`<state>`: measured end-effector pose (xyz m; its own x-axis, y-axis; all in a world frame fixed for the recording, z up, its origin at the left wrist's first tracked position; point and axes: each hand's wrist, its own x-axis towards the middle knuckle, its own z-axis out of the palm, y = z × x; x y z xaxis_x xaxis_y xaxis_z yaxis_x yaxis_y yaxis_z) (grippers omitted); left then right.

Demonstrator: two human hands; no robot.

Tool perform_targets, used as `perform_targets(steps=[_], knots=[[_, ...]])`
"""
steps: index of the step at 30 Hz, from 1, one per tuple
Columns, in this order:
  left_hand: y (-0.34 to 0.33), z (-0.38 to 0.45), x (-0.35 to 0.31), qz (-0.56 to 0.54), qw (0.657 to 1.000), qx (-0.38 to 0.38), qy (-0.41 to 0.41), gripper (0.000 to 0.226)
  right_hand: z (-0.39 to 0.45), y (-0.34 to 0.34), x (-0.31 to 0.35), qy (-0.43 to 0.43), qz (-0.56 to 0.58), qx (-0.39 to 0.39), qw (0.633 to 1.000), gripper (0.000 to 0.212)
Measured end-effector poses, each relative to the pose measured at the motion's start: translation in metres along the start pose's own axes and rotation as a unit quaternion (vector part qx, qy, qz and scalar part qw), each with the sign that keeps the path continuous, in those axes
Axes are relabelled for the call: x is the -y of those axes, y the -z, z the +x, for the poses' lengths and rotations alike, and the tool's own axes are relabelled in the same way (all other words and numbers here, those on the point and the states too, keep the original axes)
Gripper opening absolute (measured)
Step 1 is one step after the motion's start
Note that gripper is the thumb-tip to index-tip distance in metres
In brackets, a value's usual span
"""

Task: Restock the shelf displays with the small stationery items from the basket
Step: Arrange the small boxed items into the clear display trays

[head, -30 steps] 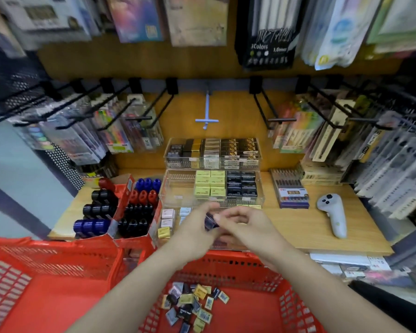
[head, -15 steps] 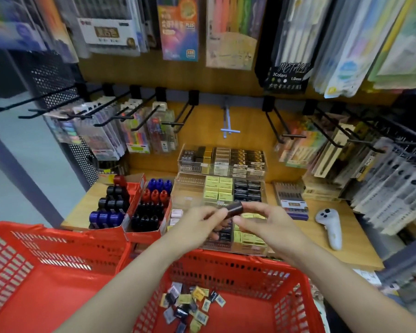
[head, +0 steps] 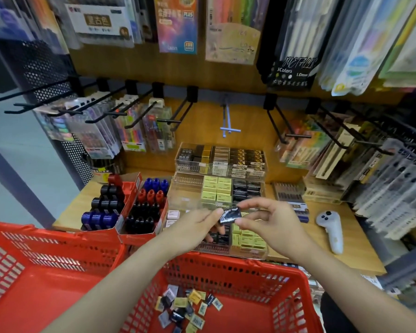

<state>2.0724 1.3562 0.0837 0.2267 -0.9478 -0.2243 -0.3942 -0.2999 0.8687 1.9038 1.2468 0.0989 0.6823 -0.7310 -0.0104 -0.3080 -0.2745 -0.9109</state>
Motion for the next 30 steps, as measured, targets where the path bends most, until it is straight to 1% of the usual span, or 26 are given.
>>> perform_targets(steps=[1, 3, 5, 7, 9, 11, 14, 16, 18, 21, 25, 27, 30], knots=[[-0.002, 0.004, 0.003, 0.022, 1.000, -0.003, -0.007, 0.050, 0.002, 0.002, -0.004, -0.001, -0.023, 0.002, 1.000, 0.026], [-0.004, 0.016, 0.010, 0.099, 0.994, -0.039, -0.026, 0.048, 0.010, 0.008, -0.016, -0.011, -0.060, -0.011, 0.998, 0.024], [-0.004, 0.028, 0.018, 0.183, 0.980, -0.063, -0.039, 0.047, 0.022, 0.018, -0.033, -0.045, -0.073, -0.056, 0.995, 0.021], [-0.004, 0.042, 0.029, 0.285, 0.958, -0.033, -0.022, 0.060, 0.038, 0.029, -0.049, -0.073, -0.106, -0.118, 0.985, 0.023], [-0.004, 0.053, 0.039, 0.374, 0.928, 0.003, -0.002, 0.071, 0.056, 0.039, -0.062, -0.081, -0.158, -0.167, 0.970, 0.026], [-0.008, 0.063, 0.049, 0.420, 0.907, 0.015, 0.005, 0.074, 0.075, 0.043, -0.073, -0.077, -0.184, -0.188, 0.962, 0.030], [-0.013, 0.071, 0.061, 0.473, 0.881, -0.001, 0.007, 0.075, 0.097, 0.040, -0.087, -0.077, -0.204, -0.186, 0.958, 0.030], [-0.015, 0.072, 0.066, 0.482, 0.876, -0.010, 0.007, 0.075, 0.106, 0.033, -0.097, -0.079, -0.219, -0.183, 0.955, 0.029], [-0.014, 0.072, 0.068, 0.468, 0.883, -0.014, 0.010, 0.075, 0.110, 0.027, -0.103, -0.083, -0.221, -0.192, 0.953, 0.030], [-0.015, 0.074, 0.067, 0.463, 0.886, -0.025, 0.007, 0.073, 0.115, 0.023, -0.107, -0.063, -0.237, -0.214, 0.945, 0.033], [-0.019, 0.076, 0.067, 0.452, 0.891, -0.035, 0.007, 0.072, 0.122, 0.021, -0.105, -0.048, -0.257, -0.202, 0.944, 0.026], [-0.019, 0.076, 0.069, 0.461, 0.887, -0.037, 0.002, 0.072, 0.125, 0.019, -0.104, -0.045, -0.263, -0.199, 0.943, 0.023], [-0.018, 0.075, 0.072, 0.460, 0.887, -0.041, -0.007, 0.074, 0.129, 0.019, -0.101, -0.060, -0.269, -0.203, 0.940, 0.021]])
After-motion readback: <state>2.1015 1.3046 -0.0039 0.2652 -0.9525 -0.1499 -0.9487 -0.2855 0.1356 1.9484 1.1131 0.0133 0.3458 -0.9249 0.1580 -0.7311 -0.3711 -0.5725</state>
